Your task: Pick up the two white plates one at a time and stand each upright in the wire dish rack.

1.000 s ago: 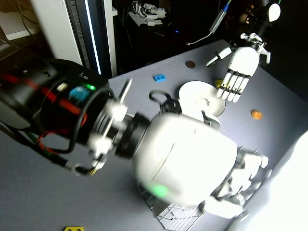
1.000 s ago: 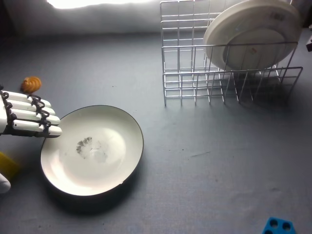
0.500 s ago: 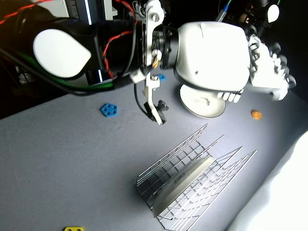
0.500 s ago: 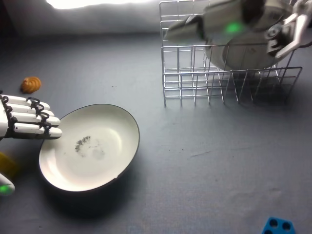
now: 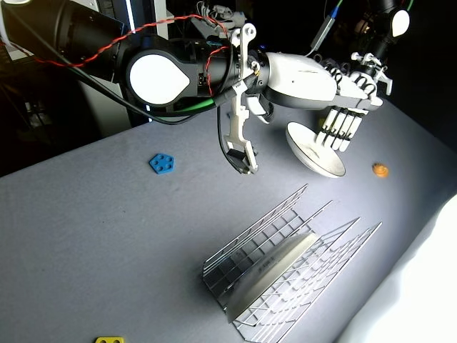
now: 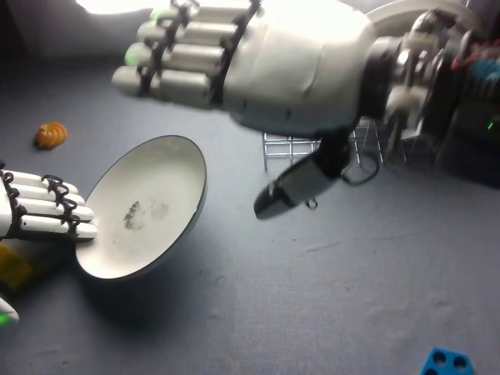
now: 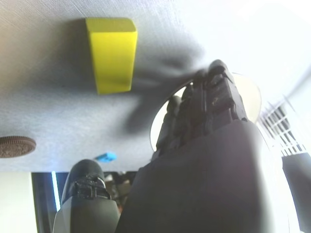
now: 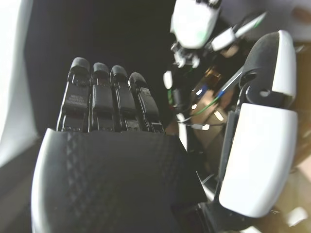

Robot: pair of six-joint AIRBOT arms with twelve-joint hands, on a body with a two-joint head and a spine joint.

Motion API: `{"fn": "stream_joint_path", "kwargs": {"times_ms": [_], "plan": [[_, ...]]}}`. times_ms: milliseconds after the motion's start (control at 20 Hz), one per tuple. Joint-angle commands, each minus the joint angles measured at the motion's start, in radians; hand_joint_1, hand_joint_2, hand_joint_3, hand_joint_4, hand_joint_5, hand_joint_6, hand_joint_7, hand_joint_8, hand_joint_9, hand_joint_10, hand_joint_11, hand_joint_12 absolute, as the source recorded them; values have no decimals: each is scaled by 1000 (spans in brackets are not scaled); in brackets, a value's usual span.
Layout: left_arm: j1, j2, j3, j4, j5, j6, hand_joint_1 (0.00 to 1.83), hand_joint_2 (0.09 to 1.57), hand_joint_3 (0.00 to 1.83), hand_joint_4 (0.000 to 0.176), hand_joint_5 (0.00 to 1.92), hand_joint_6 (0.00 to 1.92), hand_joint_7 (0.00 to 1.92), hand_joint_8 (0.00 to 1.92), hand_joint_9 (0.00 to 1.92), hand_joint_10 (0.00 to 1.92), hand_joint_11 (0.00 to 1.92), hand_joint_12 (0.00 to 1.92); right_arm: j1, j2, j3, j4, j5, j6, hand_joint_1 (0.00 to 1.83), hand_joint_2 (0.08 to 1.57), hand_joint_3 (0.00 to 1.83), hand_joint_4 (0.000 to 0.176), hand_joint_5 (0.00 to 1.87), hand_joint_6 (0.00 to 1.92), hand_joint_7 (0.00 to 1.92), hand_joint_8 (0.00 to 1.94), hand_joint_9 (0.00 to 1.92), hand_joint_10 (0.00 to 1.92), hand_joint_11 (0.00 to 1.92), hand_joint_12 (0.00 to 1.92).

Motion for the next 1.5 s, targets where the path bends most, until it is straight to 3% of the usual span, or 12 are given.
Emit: {"fn": "stream_joint_path", "kwargs": {"times_ms": [0, 200, 300, 350, 550, 850, 1050, 1450], "plan": [[4, -7, -5, -19, -28, -4, 0, 1034, 0, 0, 0, 0, 0, 0, 0, 0, 0, 0, -3, -4, -7, 27, 106, -54, 857, 711, 0, 0, 0, 0, 0, 0, 0, 0, 0, 0], [5, -8, -7, -19, -28, -4, 0, 1046, 4, 0, 0, 0, 0, 0, 0, 0, 0, 0, -56, -56, -7, 117, 85, -303, 864, 715, 0, 0, 0, 0, 0, 0, 0, 0, 0, 0], [5, -9, -7, -19, -28, -4, 0, 1050, 6, 0, 0, 0, 0, 0, 0, 0, 0, 0, -82, -90, -4, 241, 83, -495, 858, 731, 0, 0, 0, 0, 0, 0, 0, 0, 0, 0], [5, -10, -7, -19, -28, -4, 0, 1042, 1, 0, 0, 0, 0, 0, 0, 0, 0, 0, -92, -107, 4, 273, 82, -545, 885, 733, 0, 0, 0, 0, 0, 0, 0, 0, 0, 0], [5, -10, -7, -19, -28, -4, 0, 1040, 0, 0, 0, 0, 0, 0, 0, 0, 0, 0, -104, -166, 57, 301, 77, -551, 941, 759, 0, 0, 0, 0, 0, 0, 0, 0, 0, 0], [6, -11, -5, -19, -28, -3, 0, 1039, 0, 0, 0, 0, 0, 0, 0, 0, 0, 0, -99, -275, 135, 466, 79, -658, 1105, 807, 15, 0, 0, 0, 0, 0, 0, 0, 0, 0], [8, -13, -3, -19, -28, -3, 0, 1040, 0, 0, 0, 0, 0, 0, 0, 0, 0, 0, -106, -344, 176, 560, 99, -723, 1098, 827, 17, 0, 0, 0, 0, 0, 0, 0, 0, 0], [16, -16, 1, -19, -28, -3, 0, 1030, 0, 0, 0, 0, 0, 0, 0, 0, 0, 0, -134, -431, 280, 578, 110, -735, 1106, 887, 25, 0, 0, 0, 0, 0, 0, 0, 0, 0]]}}
